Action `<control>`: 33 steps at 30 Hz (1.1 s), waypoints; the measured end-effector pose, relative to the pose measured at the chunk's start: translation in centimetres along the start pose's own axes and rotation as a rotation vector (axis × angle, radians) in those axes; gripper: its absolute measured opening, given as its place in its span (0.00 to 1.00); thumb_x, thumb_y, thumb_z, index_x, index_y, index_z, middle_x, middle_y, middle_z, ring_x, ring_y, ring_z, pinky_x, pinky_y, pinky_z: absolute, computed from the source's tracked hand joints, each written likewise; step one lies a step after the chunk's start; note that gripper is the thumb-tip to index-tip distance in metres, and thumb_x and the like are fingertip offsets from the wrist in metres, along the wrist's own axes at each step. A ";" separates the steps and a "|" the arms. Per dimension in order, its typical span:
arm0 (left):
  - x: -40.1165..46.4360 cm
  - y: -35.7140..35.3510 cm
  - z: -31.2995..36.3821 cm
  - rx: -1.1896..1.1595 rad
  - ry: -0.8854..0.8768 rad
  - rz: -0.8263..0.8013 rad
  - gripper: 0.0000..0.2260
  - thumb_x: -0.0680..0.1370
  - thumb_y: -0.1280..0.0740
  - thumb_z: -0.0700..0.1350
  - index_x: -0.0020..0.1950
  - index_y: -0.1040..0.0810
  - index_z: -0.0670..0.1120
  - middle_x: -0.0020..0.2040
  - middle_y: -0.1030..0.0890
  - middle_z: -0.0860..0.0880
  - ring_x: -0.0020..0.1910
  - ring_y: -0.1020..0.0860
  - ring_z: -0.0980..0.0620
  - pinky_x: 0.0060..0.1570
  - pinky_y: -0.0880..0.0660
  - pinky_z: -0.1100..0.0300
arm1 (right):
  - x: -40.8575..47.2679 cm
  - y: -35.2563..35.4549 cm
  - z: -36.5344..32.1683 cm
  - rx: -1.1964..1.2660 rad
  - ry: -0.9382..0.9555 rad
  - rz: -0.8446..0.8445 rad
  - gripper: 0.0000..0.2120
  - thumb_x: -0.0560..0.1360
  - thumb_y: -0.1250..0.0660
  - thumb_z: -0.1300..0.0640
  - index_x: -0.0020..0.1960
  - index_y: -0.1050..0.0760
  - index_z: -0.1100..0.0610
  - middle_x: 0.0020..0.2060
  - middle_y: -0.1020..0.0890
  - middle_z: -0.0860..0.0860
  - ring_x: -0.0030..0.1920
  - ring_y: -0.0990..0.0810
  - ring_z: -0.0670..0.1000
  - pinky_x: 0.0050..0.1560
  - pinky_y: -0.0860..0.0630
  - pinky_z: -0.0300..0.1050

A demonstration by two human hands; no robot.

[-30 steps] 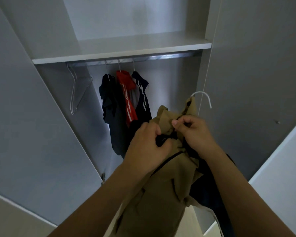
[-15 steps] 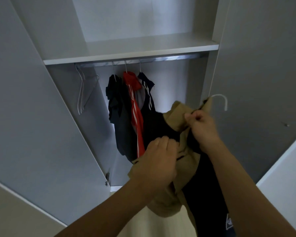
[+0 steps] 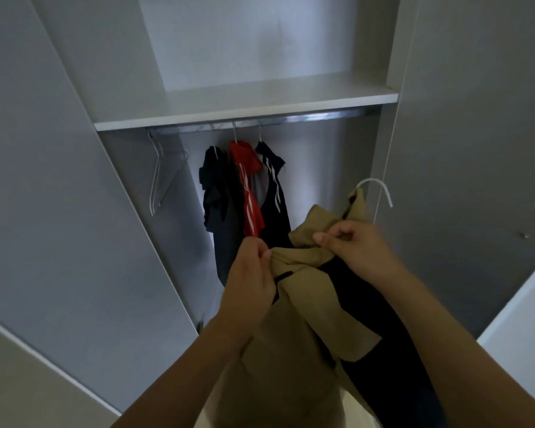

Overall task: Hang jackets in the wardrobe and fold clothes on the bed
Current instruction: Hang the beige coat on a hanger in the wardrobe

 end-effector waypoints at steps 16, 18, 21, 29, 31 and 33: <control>0.1 1.0 4.8 -0.065 -0.411 -0.070 0.06 0.79 0.44 0.37 0.48 0.31 0.46 0.42 0.29 0.54 0.41 0.28 0.56 0.44 0.31 0.70 | -3.5 -7.3 -0.6 0.187 -0.154 -0.567 0.17 0.76 0.37 0.63 0.58 0.19 0.46 0.55 0.17 0.46 0.56 0.20 0.48 0.60 0.24 0.46; 0.1 1.2 5.0 -0.045 -0.488 -0.043 0.05 0.79 0.44 0.40 0.48 0.32 0.48 0.43 0.29 0.53 0.41 0.28 0.55 0.44 0.31 0.69 | -3.9 -7.8 -0.9 0.159 -0.128 -0.665 0.15 0.77 0.35 0.60 0.60 0.20 0.47 0.57 0.18 0.46 0.58 0.21 0.47 0.63 0.26 0.47; -0.3 0.8 4.6 -0.004 -0.542 -0.044 0.04 0.83 0.46 0.47 0.51 0.33 0.53 0.45 0.30 0.56 0.41 0.28 0.54 0.43 0.31 0.68 | -4.3 -8.0 -0.6 0.161 -0.152 -0.749 0.13 0.76 0.33 0.60 0.59 0.19 0.50 0.57 0.18 0.50 0.59 0.20 0.52 0.64 0.26 0.50; -0.6 1.0 2.5 0.060 -0.475 -0.020 0.01 0.84 0.44 0.53 0.54 0.34 0.60 0.47 0.29 0.60 0.41 0.26 0.54 0.39 0.28 0.64 | -2.3 -4.7 -1.9 -0.049 0.185 -0.232 0.11 0.72 0.28 0.62 0.36 0.27 0.52 0.31 0.29 0.43 0.30 0.30 0.42 0.34 0.32 0.36; -1.5 1.2 3.0 0.060 -0.502 -0.023 0.03 0.83 0.42 0.49 0.54 0.32 0.58 0.47 0.29 0.59 0.43 0.26 0.53 0.41 0.28 0.63 | -2.2 -3.5 -2.5 -0.129 0.266 -0.080 0.14 0.73 0.29 0.61 0.35 0.29 0.47 0.34 0.30 0.42 0.34 0.29 0.43 0.34 0.33 0.33; -2.3 1.1 3.6 0.056 -0.518 -0.034 0.05 0.81 0.40 0.43 0.54 0.29 0.52 0.49 0.28 0.58 0.46 0.26 0.54 0.46 0.30 0.65 | -2.3 -3.1 -3.0 -0.183 0.329 0.014 0.14 0.73 0.30 0.61 0.36 0.29 0.46 0.38 0.27 0.43 0.40 0.28 0.43 0.35 0.33 0.31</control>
Point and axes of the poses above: each hand's wrist, its own x-axis towards the middle knuckle, its own y-axis out of the back of the hand, z = x × y, the point moved 10 cm from there along x, towards the middle knuckle
